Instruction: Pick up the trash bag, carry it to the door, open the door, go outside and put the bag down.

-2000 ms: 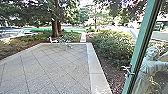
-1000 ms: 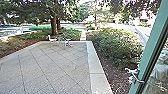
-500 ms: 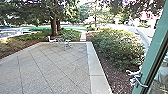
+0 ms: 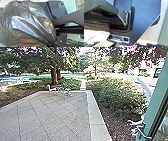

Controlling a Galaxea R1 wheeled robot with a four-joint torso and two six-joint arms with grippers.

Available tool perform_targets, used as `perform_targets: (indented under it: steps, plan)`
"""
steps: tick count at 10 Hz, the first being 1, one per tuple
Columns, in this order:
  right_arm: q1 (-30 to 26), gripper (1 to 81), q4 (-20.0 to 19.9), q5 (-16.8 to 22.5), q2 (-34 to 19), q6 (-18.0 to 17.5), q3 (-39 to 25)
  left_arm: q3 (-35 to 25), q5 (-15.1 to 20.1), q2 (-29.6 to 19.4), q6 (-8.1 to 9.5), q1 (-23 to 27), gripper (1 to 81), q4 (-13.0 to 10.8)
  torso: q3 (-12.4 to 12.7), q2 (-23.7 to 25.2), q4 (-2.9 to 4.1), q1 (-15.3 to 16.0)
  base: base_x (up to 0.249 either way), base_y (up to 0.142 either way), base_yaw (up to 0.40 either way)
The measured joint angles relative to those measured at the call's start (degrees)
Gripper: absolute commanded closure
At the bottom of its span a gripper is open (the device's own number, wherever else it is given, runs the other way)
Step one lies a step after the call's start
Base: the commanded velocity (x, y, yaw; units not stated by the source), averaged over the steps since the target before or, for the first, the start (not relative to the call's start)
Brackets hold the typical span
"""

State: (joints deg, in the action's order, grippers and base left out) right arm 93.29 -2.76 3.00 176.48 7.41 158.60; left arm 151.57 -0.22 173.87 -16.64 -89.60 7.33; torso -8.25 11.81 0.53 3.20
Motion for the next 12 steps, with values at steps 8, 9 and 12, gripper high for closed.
perform_targets:
  steps: [8, 9, 12]
  plan:
    - [-0.93, 1.0, 0.00, -0.39, 0.01, -0.02, -0.06, 0.00, -0.40, 0.00, 0.00, 0.82, 81.1, 0.02, -0.02, -0.02, 0.00, -0.02, 0.073, 0.000, 0.000]
    - [-0.66, 1.0, 0.00, -0.22, 0.00, -0.02, -0.06, 0.00, -0.27, 0.02, 0.02, 0.46, 81.1, 0.02, -0.02, 0.00, 0.00, -0.04, 0.000, 0.000, 0.000]
    - [-0.41, 1.0, 0.01, -0.24, 0.01, 0.00, -0.06, -0.21, -0.02, -0.56, 0.18, 0.79, 81.1, 0.05, -0.02, 0.00, 2.10, -0.06, 0.000, 0.000, 0.000]
